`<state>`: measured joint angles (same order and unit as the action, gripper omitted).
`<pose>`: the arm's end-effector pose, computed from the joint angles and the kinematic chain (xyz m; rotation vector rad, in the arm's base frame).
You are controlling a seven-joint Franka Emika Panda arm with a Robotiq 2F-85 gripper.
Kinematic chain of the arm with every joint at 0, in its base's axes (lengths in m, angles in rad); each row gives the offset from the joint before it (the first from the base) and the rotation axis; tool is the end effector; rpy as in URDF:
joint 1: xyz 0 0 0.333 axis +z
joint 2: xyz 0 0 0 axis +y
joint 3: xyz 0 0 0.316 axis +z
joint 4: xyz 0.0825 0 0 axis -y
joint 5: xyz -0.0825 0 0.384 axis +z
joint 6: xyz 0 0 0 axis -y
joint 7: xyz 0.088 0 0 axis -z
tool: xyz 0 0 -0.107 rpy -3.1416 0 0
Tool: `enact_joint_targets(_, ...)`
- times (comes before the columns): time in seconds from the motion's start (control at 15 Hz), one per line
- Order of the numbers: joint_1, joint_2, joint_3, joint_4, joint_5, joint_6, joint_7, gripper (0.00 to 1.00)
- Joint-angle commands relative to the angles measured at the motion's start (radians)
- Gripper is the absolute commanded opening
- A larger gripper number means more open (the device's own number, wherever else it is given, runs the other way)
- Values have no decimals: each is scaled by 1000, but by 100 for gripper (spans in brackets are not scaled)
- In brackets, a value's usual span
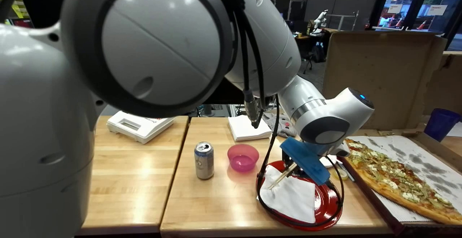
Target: Put the chopsticks on the plate
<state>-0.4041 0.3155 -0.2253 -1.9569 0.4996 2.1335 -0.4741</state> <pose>0.4992 -0.3315 0.3120 -2.7240 0.6166 -0.1033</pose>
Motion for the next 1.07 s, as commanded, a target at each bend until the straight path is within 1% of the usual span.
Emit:
enact_joint_targets(0.0, -14, -11, 15, 4, 14, -3, 9, 50)
enact_joint_targets(0.27, -11, -30, 17, -5, 10, 8, 8, 78)
enact_joint_targets(0.47, -4, -70, 16, -32, 2, 30, 4, 98)
enact_joint_targets(0.53, 1, -90, 16, -46, -4, 43, 0, 100)
enact_joint_targets(0.73, 21, -156, 16, -93, -30, 93, -8, 100)
enact_joint_targets(0.87, 44, -210, 17, -135, -65, 129, -17, 100)
enact_joint_targets(1.0, 75, -265, 19, -182, -129, 161, -16, 100)
